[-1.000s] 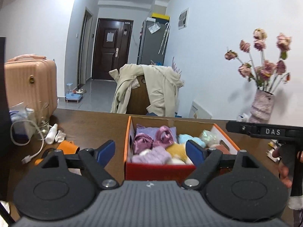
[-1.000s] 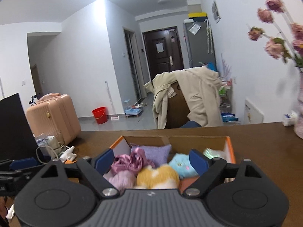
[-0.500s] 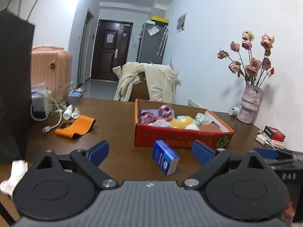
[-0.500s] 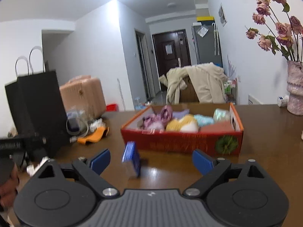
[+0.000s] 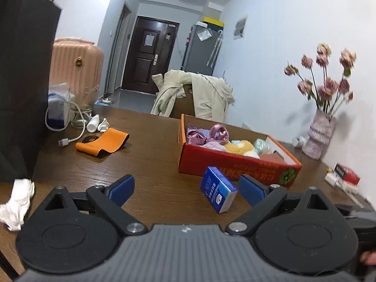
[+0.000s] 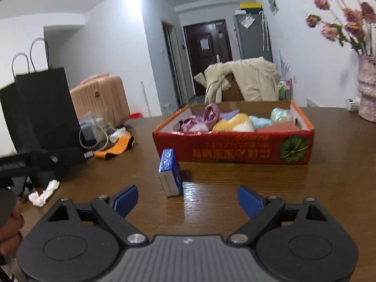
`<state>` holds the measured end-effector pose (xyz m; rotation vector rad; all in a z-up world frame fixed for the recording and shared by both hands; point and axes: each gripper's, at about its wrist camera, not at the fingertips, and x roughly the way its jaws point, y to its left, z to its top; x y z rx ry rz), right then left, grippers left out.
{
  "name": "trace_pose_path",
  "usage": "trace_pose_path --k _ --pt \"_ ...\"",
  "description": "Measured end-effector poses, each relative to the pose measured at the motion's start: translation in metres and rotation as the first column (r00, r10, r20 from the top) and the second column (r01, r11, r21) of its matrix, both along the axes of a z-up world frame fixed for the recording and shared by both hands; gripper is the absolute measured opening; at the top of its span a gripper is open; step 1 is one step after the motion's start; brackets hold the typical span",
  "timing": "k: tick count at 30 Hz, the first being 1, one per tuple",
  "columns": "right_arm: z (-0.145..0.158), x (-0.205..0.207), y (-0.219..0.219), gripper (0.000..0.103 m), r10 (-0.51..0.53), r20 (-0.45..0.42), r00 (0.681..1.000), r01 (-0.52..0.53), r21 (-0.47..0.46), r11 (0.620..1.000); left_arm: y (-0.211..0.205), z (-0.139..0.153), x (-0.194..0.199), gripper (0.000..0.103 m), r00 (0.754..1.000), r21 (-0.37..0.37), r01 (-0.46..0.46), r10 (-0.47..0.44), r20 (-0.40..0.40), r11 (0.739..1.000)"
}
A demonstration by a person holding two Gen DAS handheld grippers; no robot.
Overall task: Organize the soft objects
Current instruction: 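Grasp the blue-and-white tissue pack with the right gripper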
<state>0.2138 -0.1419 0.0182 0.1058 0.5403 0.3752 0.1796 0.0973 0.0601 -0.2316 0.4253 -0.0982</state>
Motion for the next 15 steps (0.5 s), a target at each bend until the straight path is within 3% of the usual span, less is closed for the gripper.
trace_pose_path --k 7,10,13,15 --pt "-0.018 0.043 0.035 0.077 0.046 -0.027 0.999 -0.046 -0.008 0.999 0.012 -0.010 0.016 0.097 0.999 0.011 -0.040 0.041 -0.028 0.999" --pt "-0.026 0.059 0.057 0.065 0.083 -0.038 0.996 -0.085 -0.027 0.996 0.015 -0.016 0.028 0.097 0.998 0.026 -0.045 0.046 -0.046 0.999" --pt "-0.031 0.072 0.068 0.046 0.074 -0.033 0.997 -0.076 -0.062 0.995 0.015 -0.021 0.043 0.097 0.997 0.040 -0.045 0.047 -0.066 0.998" --pt "-0.031 0.081 0.063 0.033 0.052 -0.035 0.998 -0.054 -0.035 0.998 0.012 -0.023 0.054 0.097 0.997 0.050 -0.025 0.028 -0.072 0.998"
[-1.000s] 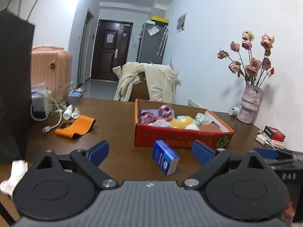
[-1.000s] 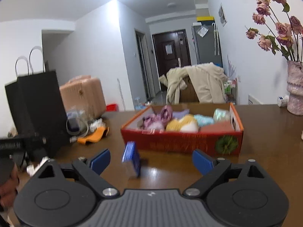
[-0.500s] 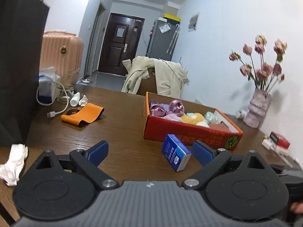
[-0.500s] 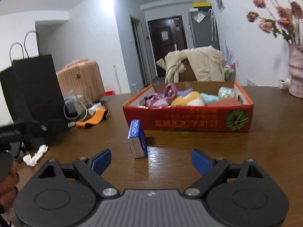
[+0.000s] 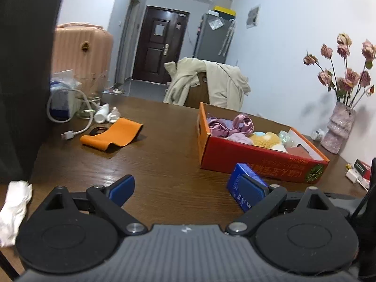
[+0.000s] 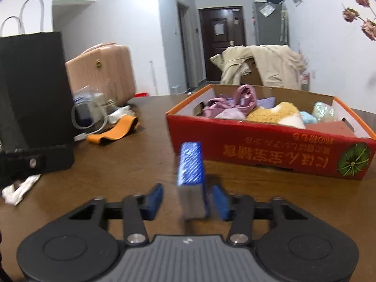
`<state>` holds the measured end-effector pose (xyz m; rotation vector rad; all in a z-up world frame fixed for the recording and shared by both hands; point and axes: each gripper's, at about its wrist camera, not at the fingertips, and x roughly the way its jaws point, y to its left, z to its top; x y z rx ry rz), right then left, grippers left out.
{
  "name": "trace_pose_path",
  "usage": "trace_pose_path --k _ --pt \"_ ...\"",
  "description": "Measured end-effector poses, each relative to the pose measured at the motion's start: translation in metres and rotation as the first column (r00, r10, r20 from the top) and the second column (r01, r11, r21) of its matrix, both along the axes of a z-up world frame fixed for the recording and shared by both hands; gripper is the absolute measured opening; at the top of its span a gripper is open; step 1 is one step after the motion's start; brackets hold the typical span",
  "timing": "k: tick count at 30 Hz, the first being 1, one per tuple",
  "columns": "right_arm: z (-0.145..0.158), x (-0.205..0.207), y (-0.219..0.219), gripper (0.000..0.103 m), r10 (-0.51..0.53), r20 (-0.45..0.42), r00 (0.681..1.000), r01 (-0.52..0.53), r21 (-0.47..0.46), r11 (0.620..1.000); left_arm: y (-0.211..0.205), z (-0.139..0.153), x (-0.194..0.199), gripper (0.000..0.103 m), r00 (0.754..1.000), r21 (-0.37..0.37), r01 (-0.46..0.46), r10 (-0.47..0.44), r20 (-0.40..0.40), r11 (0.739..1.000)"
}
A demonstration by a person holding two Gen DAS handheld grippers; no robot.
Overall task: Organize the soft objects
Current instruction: 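Grasp the blue-and-white tissue pack with the right gripper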
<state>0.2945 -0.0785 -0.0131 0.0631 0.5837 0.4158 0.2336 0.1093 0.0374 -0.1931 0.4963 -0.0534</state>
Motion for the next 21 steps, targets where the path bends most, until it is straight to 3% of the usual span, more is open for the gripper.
trace_pose_path --k 3,5,7,10,14,16,18,21 --pt "0.003 0.012 -0.019 0.024 0.000 -0.020 1.000 0.001 0.052 0.999 -0.011 0.000 0.019 0.097 0.999 0.026 0.049 -0.049 -0.008 0.998" --pt "0.005 0.024 -0.041 0.024 0.014 -0.051 0.999 -0.009 0.107 0.994 -0.022 -0.001 0.035 0.097 0.995 0.041 0.094 -0.093 -0.019 0.995" --pt "0.003 0.042 -0.060 0.024 0.084 -0.137 0.987 -0.063 0.150 0.987 -0.034 -0.002 0.054 0.097 0.987 0.040 0.159 -0.157 -0.031 0.987" --pt "-0.002 0.068 -0.083 0.030 0.154 -0.204 0.967 -0.116 0.189 0.975 -0.049 -0.011 0.089 0.094 0.966 -0.016 0.249 -0.249 -0.065 0.968" --pt "-0.008 0.088 -0.105 0.053 0.072 -0.202 0.977 -0.031 0.200 0.979 -0.068 -0.033 0.129 0.078 0.946 -0.067 0.285 -0.292 -0.141 0.956" --pt "-0.010 0.085 -0.113 0.053 0.001 -0.162 0.987 0.029 0.180 0.983 -0.072 -0.041 0.139 0.077 0.941 -0.085 0.294 -0.304 -0.147 0.952" --pt "-0.011 0.084 -0.121 0.052 -0.014 -0.184 0.983 0.048 0.181 0.982 -0.074 -0.048 0.146 0.071 0.931 -0.130 0.312 -0.331 -0.158 0.941" --pt "-0.009 0.079 -0.131 0.051 0.030 -0.229 0.973 0.021 0.219 0.975 -0.076 -0.058 0.153 0.047 0.905 -0.195 0.354 -0.387 -0.175 0.915"
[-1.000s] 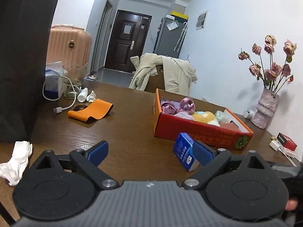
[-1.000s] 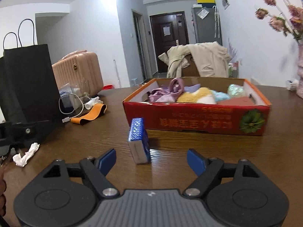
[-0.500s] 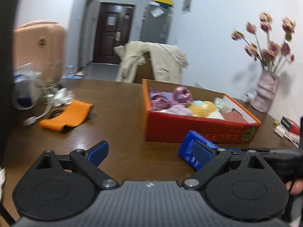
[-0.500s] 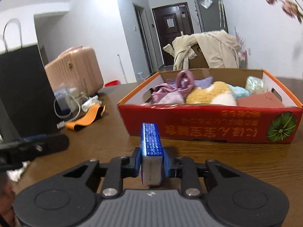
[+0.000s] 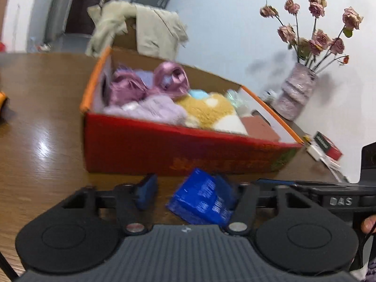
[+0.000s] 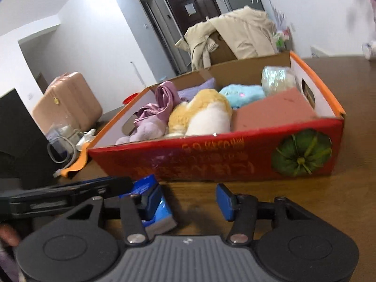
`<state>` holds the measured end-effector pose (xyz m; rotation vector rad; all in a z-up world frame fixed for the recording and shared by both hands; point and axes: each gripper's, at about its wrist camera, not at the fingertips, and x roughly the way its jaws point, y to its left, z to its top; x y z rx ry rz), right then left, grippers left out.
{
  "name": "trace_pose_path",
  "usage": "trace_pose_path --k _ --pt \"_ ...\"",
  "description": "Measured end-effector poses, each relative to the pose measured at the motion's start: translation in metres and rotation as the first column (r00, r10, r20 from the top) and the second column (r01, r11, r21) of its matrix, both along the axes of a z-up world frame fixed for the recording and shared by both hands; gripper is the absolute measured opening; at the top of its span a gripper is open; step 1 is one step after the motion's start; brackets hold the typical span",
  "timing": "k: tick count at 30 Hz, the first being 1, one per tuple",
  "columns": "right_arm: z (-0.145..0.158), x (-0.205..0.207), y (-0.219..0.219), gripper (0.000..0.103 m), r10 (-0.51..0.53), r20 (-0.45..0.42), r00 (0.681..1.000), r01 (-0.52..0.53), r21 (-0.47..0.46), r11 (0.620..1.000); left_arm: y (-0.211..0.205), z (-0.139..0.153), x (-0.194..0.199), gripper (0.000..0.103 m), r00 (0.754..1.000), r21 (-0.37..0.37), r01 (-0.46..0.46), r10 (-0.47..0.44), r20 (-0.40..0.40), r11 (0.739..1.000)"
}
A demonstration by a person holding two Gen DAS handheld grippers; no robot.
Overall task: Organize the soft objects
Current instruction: 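Grasp the blue-and-white tissue pack with the right gripper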
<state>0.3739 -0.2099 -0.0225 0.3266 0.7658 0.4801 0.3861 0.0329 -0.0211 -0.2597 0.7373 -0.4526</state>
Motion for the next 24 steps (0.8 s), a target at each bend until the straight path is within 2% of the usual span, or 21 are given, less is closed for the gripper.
trace_pose_path --k 3,5,7,9,12,15,18,24 --pt "-0.001 -0.001 0.002 0.044 0.051 -0.068 0.996 -0.051 0.003 0.999 0.002 -0.004 -0.002 0.038 1.000 -0.023 0.005 -0.005 -0.001 1.000" --pt "-0.002 -0.005 0.006 0.043 0.089 -0.087 0.992 -0.087 0.027 0.996 0.006 -0.004 -0.003 0.033 1.000 -0.040 -0.012 0.012 -0.009 0.999" --pt "-0.002 -0.008 0.010 0.041 0.101 -0.083 0.991 -0.099 0.035 0.995 0.007 -0.005 -0.004 0.032 1.000 -0.048 -0.025 0.025 -0.015 0.999" --pt "-0.003 -0.009 0.010 0.041 0.131 -0.077 0.988 -0.123 0.098 0.988 0.007 -0.004 -0.005 0.031 0.999 -0.055 -0.039 0.038 -0.023 0.998" --pt "-0.009 -0.008 0.011 0.039 0.086 -0.060 0.994 -0.079 0.111 0.991 0.007 -0.001 -0.009 0.031 0.998 -0.062 -0.034 0.032 -0.046 0.998" --pt "-0.013 -0.007 0.003 0.029 -0.007 -0.048 0.999 0.012 0.096 0.995 0.004 -0.001 -0.011 0.038 0.994 -0.079 0.073 -0.079 -0.071 0.994" --pt "-0.013 -0.006 -0.002 0.022 -0.038 -0.036 0.999 0.042 0.105 0.994 0.001 -0.003 -0.013 0.039 0.996 -0.062 0.061 -0.065 -0.057 0.996" --pt "-0.012 -0.009 0.007 0.026 -0.026 0.007 1.000 0.026 0.047 0.999 0.006 -0.005 -0.012 0.037 0.999 -0.078 0.003 -0.007 -0.049 0.997"
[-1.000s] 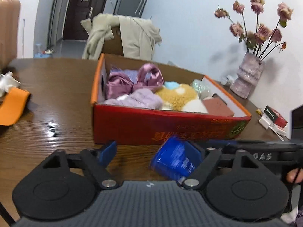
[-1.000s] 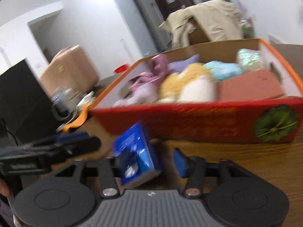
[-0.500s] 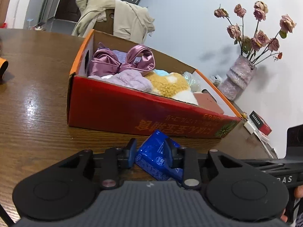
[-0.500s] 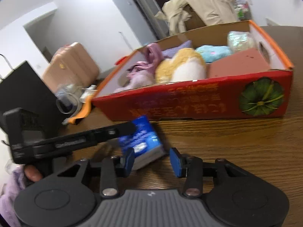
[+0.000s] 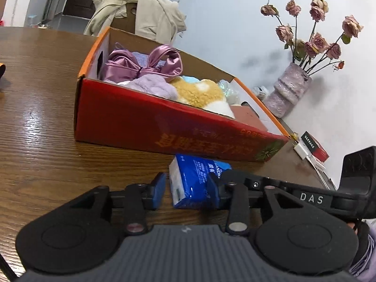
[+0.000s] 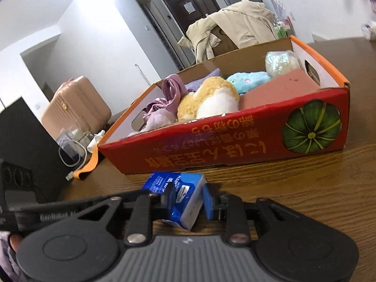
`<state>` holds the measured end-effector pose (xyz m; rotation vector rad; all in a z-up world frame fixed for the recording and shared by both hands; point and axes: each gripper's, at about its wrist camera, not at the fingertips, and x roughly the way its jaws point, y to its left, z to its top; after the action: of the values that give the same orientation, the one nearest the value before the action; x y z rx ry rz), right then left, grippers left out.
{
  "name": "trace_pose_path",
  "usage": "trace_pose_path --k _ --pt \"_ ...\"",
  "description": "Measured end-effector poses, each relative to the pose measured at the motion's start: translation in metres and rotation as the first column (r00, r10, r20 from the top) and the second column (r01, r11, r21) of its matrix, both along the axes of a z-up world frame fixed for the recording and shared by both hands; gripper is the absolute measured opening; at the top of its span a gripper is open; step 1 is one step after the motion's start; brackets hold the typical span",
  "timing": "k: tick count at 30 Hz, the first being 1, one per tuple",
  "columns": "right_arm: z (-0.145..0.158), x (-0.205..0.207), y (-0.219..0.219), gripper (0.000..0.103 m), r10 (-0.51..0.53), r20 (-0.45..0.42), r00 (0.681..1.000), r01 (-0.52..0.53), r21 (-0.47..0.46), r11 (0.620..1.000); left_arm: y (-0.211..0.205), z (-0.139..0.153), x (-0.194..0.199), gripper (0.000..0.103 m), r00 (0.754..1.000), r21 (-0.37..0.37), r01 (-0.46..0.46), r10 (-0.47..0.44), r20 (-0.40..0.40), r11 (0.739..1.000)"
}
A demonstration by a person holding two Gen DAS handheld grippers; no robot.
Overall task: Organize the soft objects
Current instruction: 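Grasp the blue-and-white tissue pack with the right gripper, then carry the tissue pack into the box and open the right gripper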
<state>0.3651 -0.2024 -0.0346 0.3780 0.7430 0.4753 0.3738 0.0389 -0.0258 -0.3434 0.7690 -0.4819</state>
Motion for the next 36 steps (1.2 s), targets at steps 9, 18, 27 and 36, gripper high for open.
trace_pose_path --k 9,18,27,36 --pt "-0.006 0.003 -0.001 0.031 0.008 -0.029 1.000 -0.006 0.053 0.999 -0.005 0.000 -0.001 0.033 1.000 0.009 0.003 -0.003 0.017 1.000" --pt "0.010 -0.016 -0.002 0.024 -0.036 0.018 0.999 0.035 0.041 0.999 -0.018 0.021 -0.023 0.031 0.998 0.023 -0.026 0.024 0.066 0.999" --pt "0.066 -0.103 -0.016 0.024 -0.054 0.181 0.982 0.050 0.026 0.998 -0.036 0.067 -0.120 0.031 0.979 -0.034 -0.079 0.084 0.188 0.996" --pt "0.089 -0.146 -0.025 0.024 -0.036 0.257 0.966 0.034 0.014 0.999 -0.046 0.086 -0.159 0.029 0.958 -0.062 -0.116 0.128 0.257 0.991"
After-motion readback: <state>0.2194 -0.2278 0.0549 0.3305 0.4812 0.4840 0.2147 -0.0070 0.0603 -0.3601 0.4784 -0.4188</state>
